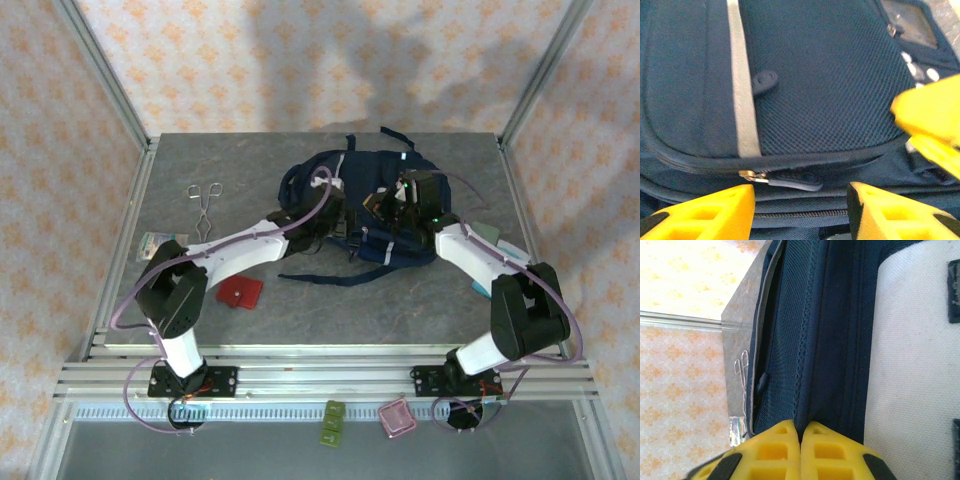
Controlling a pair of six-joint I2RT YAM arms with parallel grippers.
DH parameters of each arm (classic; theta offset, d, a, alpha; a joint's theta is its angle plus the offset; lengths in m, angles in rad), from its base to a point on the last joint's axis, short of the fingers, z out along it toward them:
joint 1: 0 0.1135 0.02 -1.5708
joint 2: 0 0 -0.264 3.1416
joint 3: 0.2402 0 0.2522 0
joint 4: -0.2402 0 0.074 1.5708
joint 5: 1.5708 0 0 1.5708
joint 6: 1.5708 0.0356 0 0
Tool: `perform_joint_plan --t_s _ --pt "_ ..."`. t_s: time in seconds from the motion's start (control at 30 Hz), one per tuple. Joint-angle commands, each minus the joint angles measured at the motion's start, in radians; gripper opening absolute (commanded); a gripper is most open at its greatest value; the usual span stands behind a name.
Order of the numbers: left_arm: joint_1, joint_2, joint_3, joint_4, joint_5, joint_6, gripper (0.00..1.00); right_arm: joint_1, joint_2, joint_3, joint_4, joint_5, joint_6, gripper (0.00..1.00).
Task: Pack books, pencil case, and school supplies into a backpack
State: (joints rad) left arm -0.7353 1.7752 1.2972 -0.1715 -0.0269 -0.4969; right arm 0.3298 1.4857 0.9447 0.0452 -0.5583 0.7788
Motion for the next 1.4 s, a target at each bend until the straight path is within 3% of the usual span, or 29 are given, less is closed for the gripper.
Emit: perform_joint_plan --t_s 0.0,0.13,0.23,0.5,0.9,1.1,1.37 --pt "-0.01 0.047 0.012 0.0 -0.11 -0.02 0.53 0.002 -0.08 0.077 0.168 -0.05 0.002 0.0" --pt "-0.013 0.058 -0.024 -0.004 -0.137 -0.022 0.52 0.002 -0.085 0.094 0.147 -0.039 -0.014 0.0" --pt "-0.013 0.047 -0.053 -0.022 -0.139 -0.037 0.42 0.001 -0.082 0.103 0.143 -0.03 -0.019 0.0" --pt "-0.014 -0.049 -0.19 0.032 -0.118 -0.043 0.47 -0.002 -0.059 0.11 0.157 -0.029 -0.011 0.0" --pt "0.005 -0.142 -0.098 0.028 -0.09 -0.048 0.49 -0.001 -0.07 0.083 0.157 -0.032 -0.013 0.0" --pt "0.026 -0.111 -0.029 0.0 -0.018 -0.073 0.58 -0.002 -0.07 0.085 0.157 -0.037 -0.012 0.0" --pt "0.031 -0.044 0.008 -0.033 0.024 -0.083 0.57 -0.001 -0.069 0.086 0.152 -0.033 -0.016 0.0"
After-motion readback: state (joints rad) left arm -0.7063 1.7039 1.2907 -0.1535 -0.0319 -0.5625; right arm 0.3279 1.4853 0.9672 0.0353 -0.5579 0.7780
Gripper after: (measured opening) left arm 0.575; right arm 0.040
